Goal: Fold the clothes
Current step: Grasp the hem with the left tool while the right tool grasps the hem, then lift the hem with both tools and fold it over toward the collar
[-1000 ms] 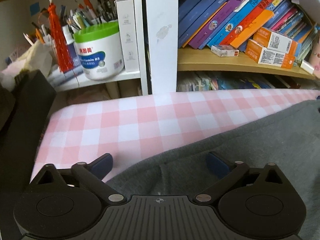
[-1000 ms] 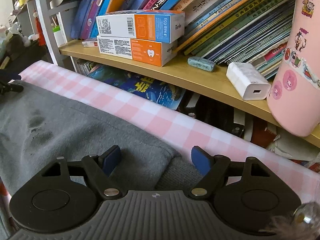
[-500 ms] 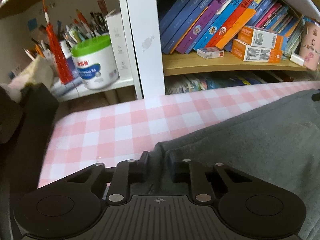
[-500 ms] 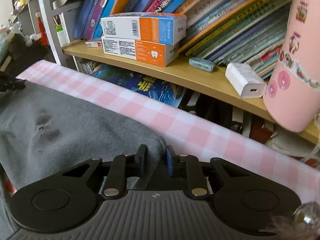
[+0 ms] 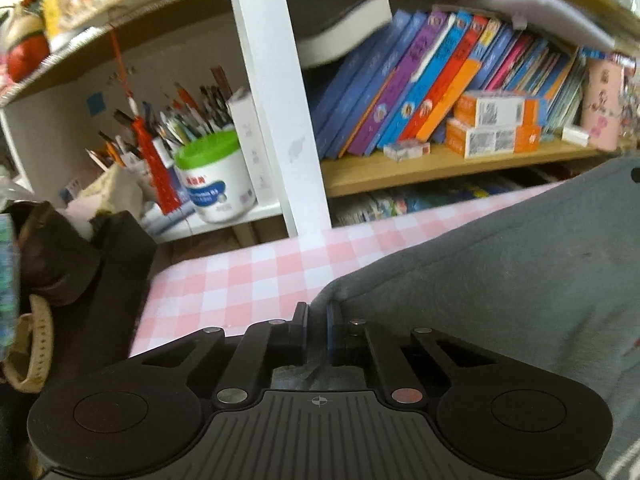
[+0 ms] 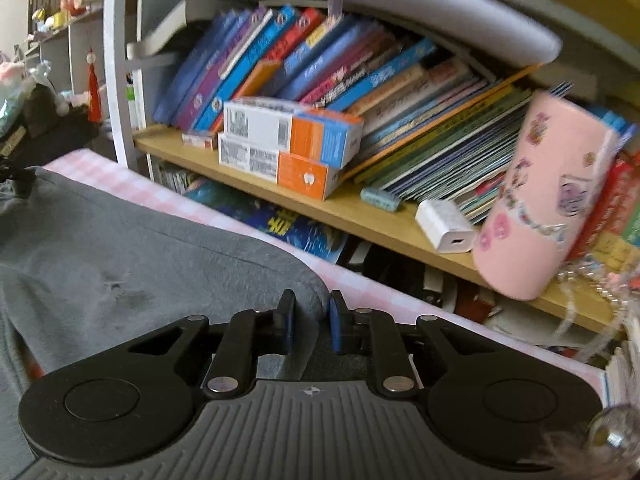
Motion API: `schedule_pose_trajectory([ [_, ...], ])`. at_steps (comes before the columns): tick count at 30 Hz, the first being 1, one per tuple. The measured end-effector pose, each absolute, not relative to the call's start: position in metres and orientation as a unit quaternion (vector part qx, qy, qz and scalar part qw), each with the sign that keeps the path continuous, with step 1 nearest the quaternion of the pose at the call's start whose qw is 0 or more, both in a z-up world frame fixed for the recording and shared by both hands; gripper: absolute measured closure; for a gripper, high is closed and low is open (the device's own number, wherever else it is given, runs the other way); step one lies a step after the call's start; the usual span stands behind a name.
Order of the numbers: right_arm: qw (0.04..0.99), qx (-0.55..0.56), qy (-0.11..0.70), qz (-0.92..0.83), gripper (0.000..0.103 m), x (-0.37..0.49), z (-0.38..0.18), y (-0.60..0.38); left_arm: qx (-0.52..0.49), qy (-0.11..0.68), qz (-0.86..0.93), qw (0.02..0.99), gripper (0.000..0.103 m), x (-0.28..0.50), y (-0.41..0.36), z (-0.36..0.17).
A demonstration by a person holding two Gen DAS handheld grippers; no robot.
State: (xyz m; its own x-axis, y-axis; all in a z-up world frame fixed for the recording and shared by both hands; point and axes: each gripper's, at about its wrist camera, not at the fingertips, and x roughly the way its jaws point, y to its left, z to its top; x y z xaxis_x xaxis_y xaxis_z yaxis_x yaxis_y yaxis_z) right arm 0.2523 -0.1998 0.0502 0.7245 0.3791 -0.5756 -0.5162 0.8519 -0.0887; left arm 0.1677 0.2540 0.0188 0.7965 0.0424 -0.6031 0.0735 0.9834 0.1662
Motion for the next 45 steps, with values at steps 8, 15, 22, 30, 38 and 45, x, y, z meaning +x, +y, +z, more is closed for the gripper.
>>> schedule_pose_trajectory([
  [8,0.929,-0.140,0.235,0.249,0.088,0.173,0.075,-0.215,0.080,0.276,-0.023,0.958,0.097,0.090,0.248,0.055],
  [15,0.923,-0.177,0.214,0.265,0.088,0.071,0.080,-0.234,0.077,0.269,-0.033,0.960,0.097,0.008,0.239,0.056],
  [22,0.899,-0.243,0.227,0.284,0.081,-0.027,0.044,-0.232,0.036,0.306,-0.025,0.951,0.094,-0.058,0.243,0.018],
  [30,0.907,-0.176,0.285,0.254,0.060,-0.068,0.010,-0.246,-0.063,0.290,0.019,0.955,0.081,-0.110,0.260,-0.011],
  [38,0.885,0.100,0.345,0.297,0.041,-0.068,0.012,-0.275,-0.201,0.232,0.020,0.952,0.022,-0.120,0.263,-0.011],
  [45,0.813,0.359,0.380,0.258,0.034,-0.028,-0.008,-0.287,-0.276,0.222,0.025,0.935,0.021,-0.112,0.264,-0.014],
])
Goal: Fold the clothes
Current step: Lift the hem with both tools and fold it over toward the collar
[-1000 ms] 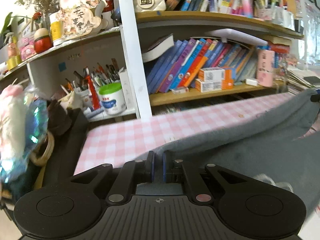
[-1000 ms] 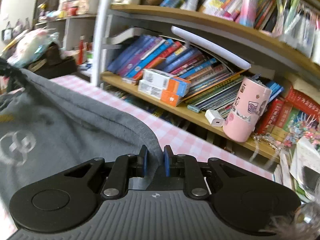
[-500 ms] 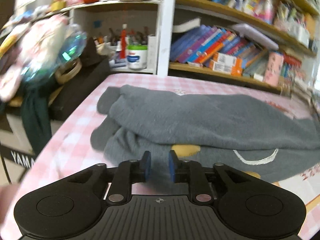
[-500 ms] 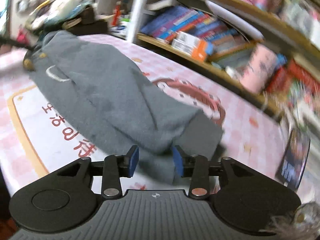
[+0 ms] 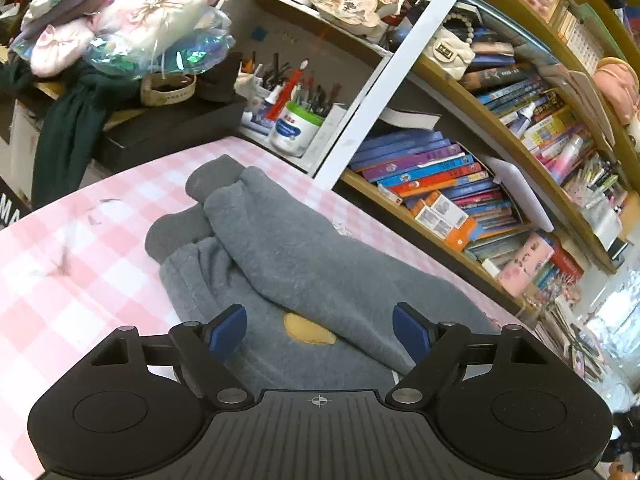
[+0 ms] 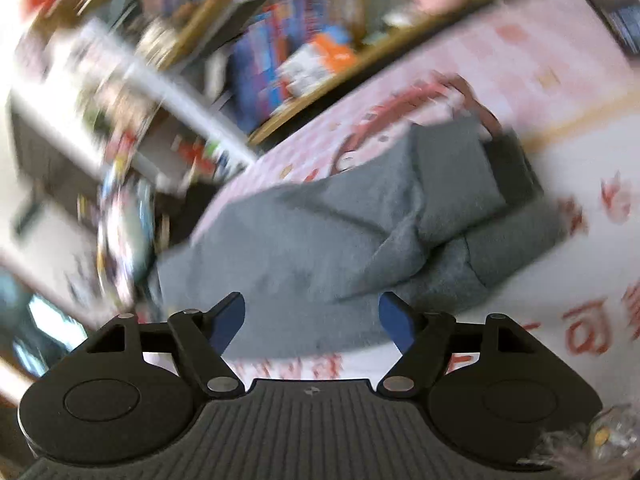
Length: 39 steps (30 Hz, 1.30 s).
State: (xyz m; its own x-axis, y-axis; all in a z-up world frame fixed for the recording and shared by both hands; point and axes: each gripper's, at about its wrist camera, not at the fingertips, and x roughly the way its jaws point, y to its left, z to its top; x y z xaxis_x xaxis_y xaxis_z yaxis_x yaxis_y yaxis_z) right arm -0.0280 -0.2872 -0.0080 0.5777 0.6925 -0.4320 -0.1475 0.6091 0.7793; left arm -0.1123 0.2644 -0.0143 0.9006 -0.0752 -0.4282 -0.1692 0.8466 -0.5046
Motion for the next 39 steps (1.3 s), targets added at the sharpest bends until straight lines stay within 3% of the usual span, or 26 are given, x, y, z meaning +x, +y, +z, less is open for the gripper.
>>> schedule_pose_trajectory([
  [2,0.787,0.426,0.382,0.229,0.039,-0.020,-0.021,-0.294,-0.275,0.222,0.033,0.935,0.021,-0.114,0.263,-0.017],
  [5,0.785,0.438,0.395,0.189,0.073,-0.010,-0.028,-0.296,-0.290,0.216,0.038,0.932,0.021,-0.118,0.263,-0.021],
  [8,0.799,0.423,0.391,0.171,0.085,-0.006,-0.026,-0.294,-0.309,0.207,0.041,0.927,0.021,-0.119,0.266,-0.025],
  [15,0.843,0.349,0.372,0.172,0.088,-0.013,-0.019,-0.287,-0.355,0.202,0.044,0.912,0.021,-0.109,0.274,-0.026],
  [24,0.849,0.346,0.359,0.175,0.086,-0.014,-0.023,-0.289,-0.441,0.201,0.072,0.872,0.024,-0.076,0.294,-0.035],
  [26,0.849,0.347,0.359,0.176,0.086,-0.013,-0.024,-0.289,-0.434,0.216,0.098,0.869,0.042,-0.063,0.297,-0.039],
  [30,0.847,0.356,0.355,0.174,0.086,-0.014,-0.025,-0.291,-0.456,0.207,0.122,0.857,0.065,-0.049,0.307,-0.042],
  [32,0.846,0.360,0.352,0.173,0.087,-0.013,-0.027,-0.292,-0.458,0.198,0.111,0.860,0.092,-0.042,0.308,-0.038],
  [39,0.840,0.375,0.350,0.176,0.089,-0.013,-0.032,-0.298,-0.422,0.017,-0.052,0.905,0.098,-0.102,0.278,0.026],
])
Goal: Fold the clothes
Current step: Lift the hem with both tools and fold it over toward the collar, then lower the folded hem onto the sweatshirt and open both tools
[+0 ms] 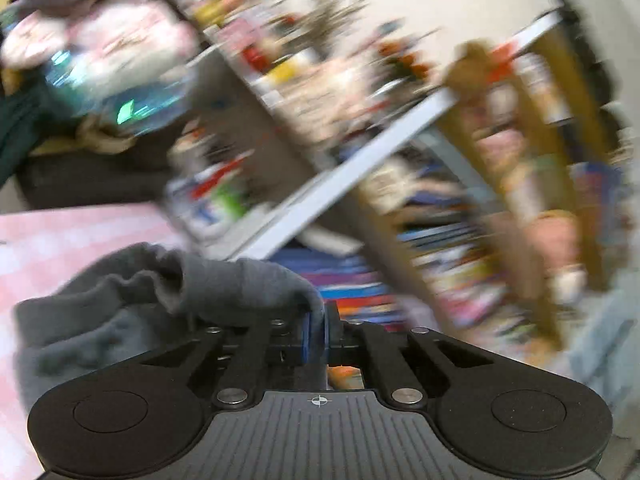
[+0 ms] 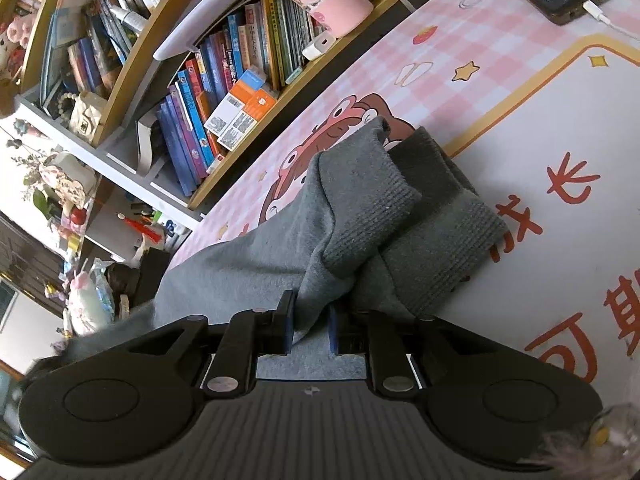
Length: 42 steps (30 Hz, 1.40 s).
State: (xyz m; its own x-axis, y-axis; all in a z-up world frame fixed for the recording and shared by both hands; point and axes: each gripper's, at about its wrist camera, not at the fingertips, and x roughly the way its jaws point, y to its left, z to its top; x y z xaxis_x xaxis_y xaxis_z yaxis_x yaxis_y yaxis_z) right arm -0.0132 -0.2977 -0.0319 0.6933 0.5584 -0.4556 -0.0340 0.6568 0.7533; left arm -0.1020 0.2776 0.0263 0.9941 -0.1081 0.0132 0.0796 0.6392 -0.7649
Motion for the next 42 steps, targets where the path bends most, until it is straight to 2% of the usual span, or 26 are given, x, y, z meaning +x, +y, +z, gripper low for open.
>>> schedule_pose_trajectory([
  [3,0.842,0.375,0.348,0.173,0.088,-0.014,-0.031,-0.299,-0.437,0.015,-0.021,0.899,0.098,-0.131,0.286,0.016],
  [8,0.837,0.391,0.346,0.165,0.081,-0.012,-0.030,-0.304,-0.456,0.133,0.071,0.877,0.098,-0.130,0.312,-0.046],
  [13,0.847,0.380,0.344,0.143,0.079,-0.007,-0.023,-0.302,-0.471,0.148,0.081,0.866,0.098,-0.122,0.318,-0.064],
  [14,0.850,0.375,0.344,0.138,0.083,-0.005,-0.021,-0.301,-0.471,0.147,0.081,0.866,0.098,-0.121,0.319,-0.064],
  [15,0.856,0.363,0.341,0.140,0.093,-0.004,-0.016,-0.299,-0.471,0.145,0.079,0.867,0.098,-0.121,0.318,-0.062],
  [17,0.872,0.332,0.324,0.153,0.095,-0.002,0.003,-0.295,-0.473,0.136,0.072,0.868,0.098,-0.122,0.318,-0.058],
  [20,0.908,0.281,0.247,0.189,0.096,-0.017,0.048,-0.293,-0.470,0.123,0.059,0.872,0.098,-0.127,0.315,-0.049],
  [23,0.917,0.266,0.226,0.194,0.096,-0.035,0.058,-0.301,-0.461,0.116,0.051,0.878,0.098,-0.133,0.311,-0.040],
  [26,0.900,0.267,0.303,0.164,0.095,-0.036,0.025,-0.308,-0.461,0.123,0.049,0.877,0.098,-0.134,0.311,-0.041],
  [29,0.863,0.320,0.365,0.141,0.094,-0.035,-0.015,-0.320,-0.458,0.140,0.052,0.876,0.098,-0.131,0.310,-0.045],
  [31,0.860,0.334,0.360,0.136,0.090,-0.041,-0.017,-0.325,-0.456,0.141,0.053,0.877,0.098,-0.130,0.309,-0.045],
  [34,0.883,0.303,0.335,0.131,0.080,-0.050,-0.005,-0.323,-0.453,0.138,0.049,0.879,0.098,-0.128,0.307,-0.044],
  [36,0.896,0.280,0.322,0.122,0.069,-0.053,0.000,-0.321,-0.446,0.137,0.046,0.883,0.098,-0.126,0.306,-0.041],
  [39,0.906,0.263,0.313,0.106,0.068,-0.054,-0.002,-0.320,-0.426,0.138,0.046,0.893,0.098,-0.125,0.301,-0.031],
  [42,0.900,0.274,0.321,0.109,0.070,-0.050,-0.007,-0.323,-0.432,0.076,0.028,0.898,0.099,-0.144,0.302,-0.018],
])
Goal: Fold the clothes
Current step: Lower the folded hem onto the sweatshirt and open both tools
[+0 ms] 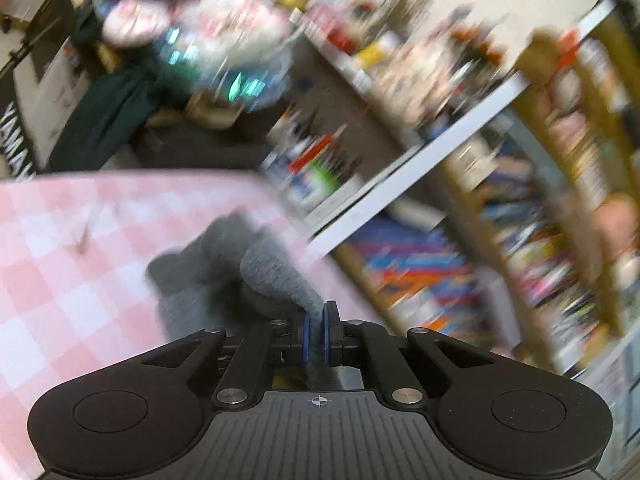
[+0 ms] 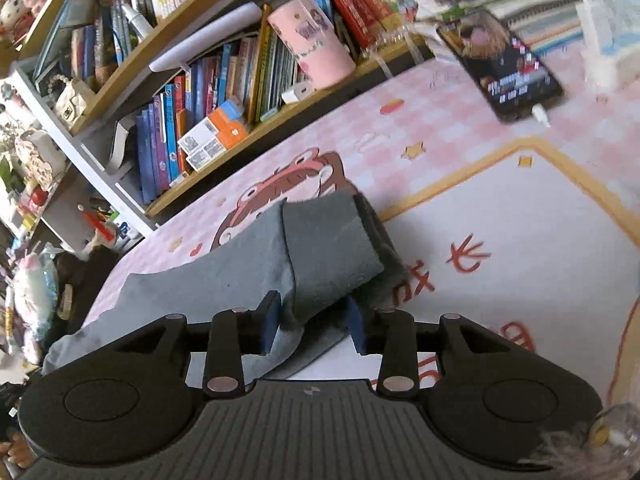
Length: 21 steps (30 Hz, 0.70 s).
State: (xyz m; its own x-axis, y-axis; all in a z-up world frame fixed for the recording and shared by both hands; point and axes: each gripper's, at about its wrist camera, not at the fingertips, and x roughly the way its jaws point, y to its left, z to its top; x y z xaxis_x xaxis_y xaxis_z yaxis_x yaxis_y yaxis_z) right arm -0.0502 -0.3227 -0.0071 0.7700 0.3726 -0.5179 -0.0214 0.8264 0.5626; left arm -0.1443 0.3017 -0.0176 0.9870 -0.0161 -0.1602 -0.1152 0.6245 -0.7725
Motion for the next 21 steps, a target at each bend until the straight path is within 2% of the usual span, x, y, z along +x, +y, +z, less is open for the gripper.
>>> schedule_pose_trajectory([
  [2,0.901,0.270,0.321,0.109,0.071,-0.048,-0.006,-0.321,-0.434,0.044,0.023,0.900,0.098,-0.157,0.304,-0.013],
  [4,0.902,0.267,0.321,0.111,0.071,-0.048,-0.006,-0.320,-0.417,0.066,0.047,0.905,0.098,-0.159,0.307,-0.014],
  [8,0.904,0.262,0.321,0.109,0.070,-0.048,-0.006,-0.317,-0.389,0.180,0.090,0.899,0.097,-0.145,0.303,-0.039],
  [12,0.907,0.249,0.323,0.107,0.069,-0.047,-0.003,-0.314,-0.376,0.184,0.102,0.902,0.092,-0.150,0.298,-0.043],
  [13,0.908,0.247,0.322,0.106,0.069,-0.047,-0.002,-0.313,-0.376,0.183,0.104,0.902,0.083,-0.151,0.298,-0.042],
  [15,0.913,0.236,0.315,0.103,0.066,-0.049,0.000,-0.311,-0.365,0.181,0.116,0.906,0.060,-0.154,0.298,-0.039],
  [16,0.917,0.229,0.310,0.101,0.064,-0.050,0.001,-0.309,-0.354,0.180,0.129,0.909,0.037,-0.154,0.295,-0.036],
  [17,0.921,0.221,0.306,0.098,0.058,-0.052,0.002,-0.307,-0.342,0.178,0.142,0.912,0.030,-0.154,0.293,-0.033],
  [19,0.929,0.200,0.296,0.095,0.050,-0.055,0.004,-0.303,-0.314,0.177,0.156,0.920,0.029,-0.155,0.288,-0.029],
  [21,0.937,0.176,0.288,0.093,0.043,-0.057,0.006,-0.298,-0.292,0.176,0.167,0.925,0.024,-0.155,0.283,-0.024],
])
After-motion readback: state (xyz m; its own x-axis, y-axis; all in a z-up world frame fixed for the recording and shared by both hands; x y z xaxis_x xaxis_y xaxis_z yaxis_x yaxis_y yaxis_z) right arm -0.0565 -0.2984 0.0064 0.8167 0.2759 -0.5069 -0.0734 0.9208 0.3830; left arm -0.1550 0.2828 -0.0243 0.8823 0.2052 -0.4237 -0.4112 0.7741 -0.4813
